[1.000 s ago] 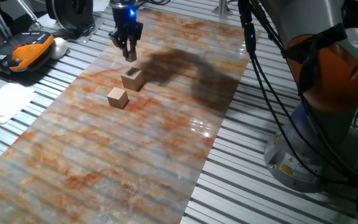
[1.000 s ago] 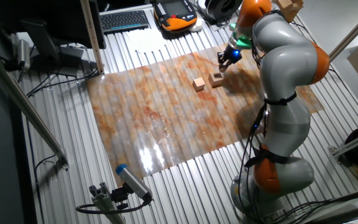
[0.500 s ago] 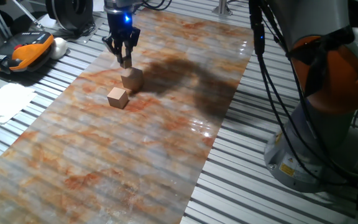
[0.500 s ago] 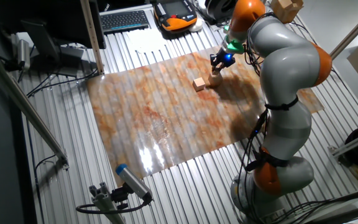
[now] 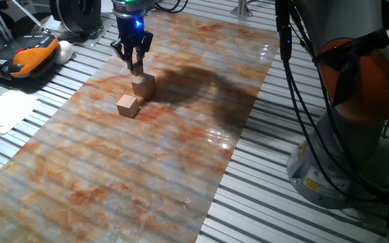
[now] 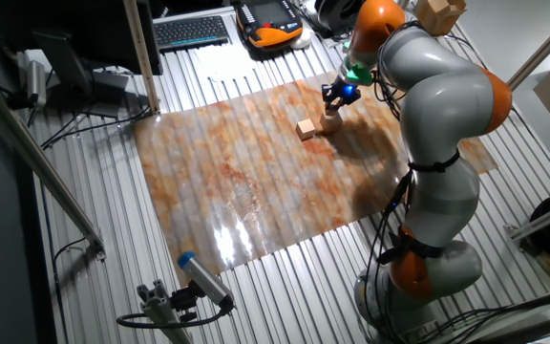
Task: Pick up the small block on the left and move it to the right
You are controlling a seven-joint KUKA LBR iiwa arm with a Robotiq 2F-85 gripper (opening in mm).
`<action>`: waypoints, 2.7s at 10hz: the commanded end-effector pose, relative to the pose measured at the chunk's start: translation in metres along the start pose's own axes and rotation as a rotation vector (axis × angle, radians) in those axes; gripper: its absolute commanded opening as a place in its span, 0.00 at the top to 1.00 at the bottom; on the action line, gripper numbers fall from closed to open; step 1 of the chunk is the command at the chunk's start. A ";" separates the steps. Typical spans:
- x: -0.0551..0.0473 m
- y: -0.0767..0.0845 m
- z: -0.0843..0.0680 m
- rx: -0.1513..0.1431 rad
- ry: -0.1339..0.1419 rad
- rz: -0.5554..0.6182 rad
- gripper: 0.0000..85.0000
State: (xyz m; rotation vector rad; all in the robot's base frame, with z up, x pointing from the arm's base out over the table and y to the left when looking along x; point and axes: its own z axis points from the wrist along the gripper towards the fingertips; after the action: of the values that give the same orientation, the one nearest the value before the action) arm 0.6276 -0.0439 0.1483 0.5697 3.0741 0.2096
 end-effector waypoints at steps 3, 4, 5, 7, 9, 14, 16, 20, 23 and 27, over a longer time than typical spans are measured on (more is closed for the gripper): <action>0.000 0.000 0.000 0.032 0.016 -0.024 1.00; 0.000 0.000 0.000 0.030 0.038 -0.049 1.00; 0.000 0.000 0.000 0.040 0.011 -0.058 1.00; 0.000 0.000 0.000 0.046 -0.036 -0.073 1.00; 0.000 0.000 0.000 0.029 -0.032 -0.105 1.00; 0.000 0.000 0.000 0.048 -0.086 -0.144 1.00; 0.000 0.000 0.000 0.025 -0.065 -0.143 1.00; -0.004 0.021 -0.004 -0.020 -0.036 -0.074 1.00; -0.003 0.095 -0.009 -0.006 -0.036 -0.001 1.00; 0.021 0.160 0.015 0.007 -0.034 0.111 1.00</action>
State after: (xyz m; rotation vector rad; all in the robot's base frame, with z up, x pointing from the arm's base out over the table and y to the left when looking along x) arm 0.6654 0.0435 0.1537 0.7439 3.0114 0.1922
